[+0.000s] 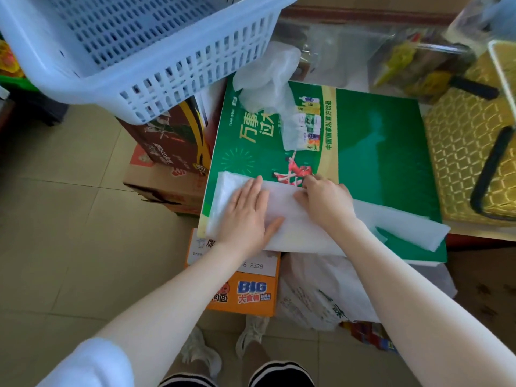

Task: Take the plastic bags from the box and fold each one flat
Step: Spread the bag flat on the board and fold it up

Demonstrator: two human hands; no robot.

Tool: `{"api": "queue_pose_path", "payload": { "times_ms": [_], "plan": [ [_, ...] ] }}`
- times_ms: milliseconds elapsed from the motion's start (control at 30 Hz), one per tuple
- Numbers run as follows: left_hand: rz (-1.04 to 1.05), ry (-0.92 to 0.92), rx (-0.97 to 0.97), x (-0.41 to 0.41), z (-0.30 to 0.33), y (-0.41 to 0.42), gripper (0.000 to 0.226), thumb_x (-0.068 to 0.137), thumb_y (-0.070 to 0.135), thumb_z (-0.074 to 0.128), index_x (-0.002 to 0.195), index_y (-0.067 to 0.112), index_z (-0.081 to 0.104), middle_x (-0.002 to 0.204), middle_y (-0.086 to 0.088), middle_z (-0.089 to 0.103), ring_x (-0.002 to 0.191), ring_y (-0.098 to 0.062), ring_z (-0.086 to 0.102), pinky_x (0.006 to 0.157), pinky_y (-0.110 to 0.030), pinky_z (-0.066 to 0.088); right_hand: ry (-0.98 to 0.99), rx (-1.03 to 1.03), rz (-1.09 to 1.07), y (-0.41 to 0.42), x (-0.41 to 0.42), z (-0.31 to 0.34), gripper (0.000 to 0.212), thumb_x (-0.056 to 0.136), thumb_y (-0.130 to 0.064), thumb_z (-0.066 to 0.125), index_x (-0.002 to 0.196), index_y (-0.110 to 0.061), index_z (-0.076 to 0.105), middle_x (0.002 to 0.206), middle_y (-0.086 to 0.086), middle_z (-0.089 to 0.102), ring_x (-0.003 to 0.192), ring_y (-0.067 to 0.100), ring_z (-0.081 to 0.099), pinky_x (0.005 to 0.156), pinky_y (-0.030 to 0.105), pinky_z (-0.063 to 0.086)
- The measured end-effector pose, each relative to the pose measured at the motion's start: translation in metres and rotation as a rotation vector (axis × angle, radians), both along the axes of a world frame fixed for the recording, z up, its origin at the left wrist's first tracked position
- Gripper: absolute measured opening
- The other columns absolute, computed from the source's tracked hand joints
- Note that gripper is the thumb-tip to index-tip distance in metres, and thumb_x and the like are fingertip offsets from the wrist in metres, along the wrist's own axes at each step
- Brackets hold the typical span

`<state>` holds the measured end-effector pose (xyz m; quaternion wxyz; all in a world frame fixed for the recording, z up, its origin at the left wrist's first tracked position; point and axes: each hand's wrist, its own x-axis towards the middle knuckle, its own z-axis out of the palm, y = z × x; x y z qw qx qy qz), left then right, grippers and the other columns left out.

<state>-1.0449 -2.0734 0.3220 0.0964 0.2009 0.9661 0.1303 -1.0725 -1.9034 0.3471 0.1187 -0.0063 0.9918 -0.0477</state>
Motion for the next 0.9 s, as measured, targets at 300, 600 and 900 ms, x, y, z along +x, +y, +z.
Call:
{"api": "queue_pose_path", "payload": {
  "times_ms": [300, 600, 900],
  "plan": [
    [-0.043, 0.054, -0.185, -0.002, -0.011, -0.013, 0.083, 0.072, 0.078, -0.002, 0.141, 0.035, -0.016, 0.150, 0.002, -0.023, 0.138, -0.022, -0.022, 0.108, -0.038, -0.020, -0.003, 0.110, -0.189, 0.059, 0.020, -0.004, 0.025, 0.097, -0.026, 0.035, 0.107, -0.011, 0.053, 0.112, 0.011, 0.058, 0.104, 0.032, 0.047, 0.085, 0.038, 0.029],
    [-0.070, 0.029, -0.186, -0.010, -0.007, -0.009, 0.092, 0.064, 0.084, 0.012, 0.144, 0.042, -0.004, 0.155, 0.002, -0.014, 0.141, -0.028, -0.015, 0.113, -0.043, -0.012, 0.423, -0.085, -0.116, 0.004, 0.032, 0.002, 0.046, 0.072, -0.008, 0.035, 0.109, 0.000, 0.061, 0.117, 0.024, 0.060, 0.112, 0.042, 0.053, 0.102, 0.049, 0.036],
    [-0.092, 0.083, -0.144, -0.009, -0.011, -0.012, 0.090, 0.069, 0.081, 0.024, 0.145, 0.035, 0.007, 0.156, 0.000, 0.003, 0.143, -0.029, 0.001, 0.115, -0.044, -0.004, 0.110, -0.136, -0.049, -0.037, 0.039, -0.039, 0.069, 0.088, -0.048, 0.004, 0.149, -0.017, 0.011, 0.158, 0.005, 0.009, 0.146, 0.022, 0.006, 0.114, 0.037, -0.002]
  ]
}}
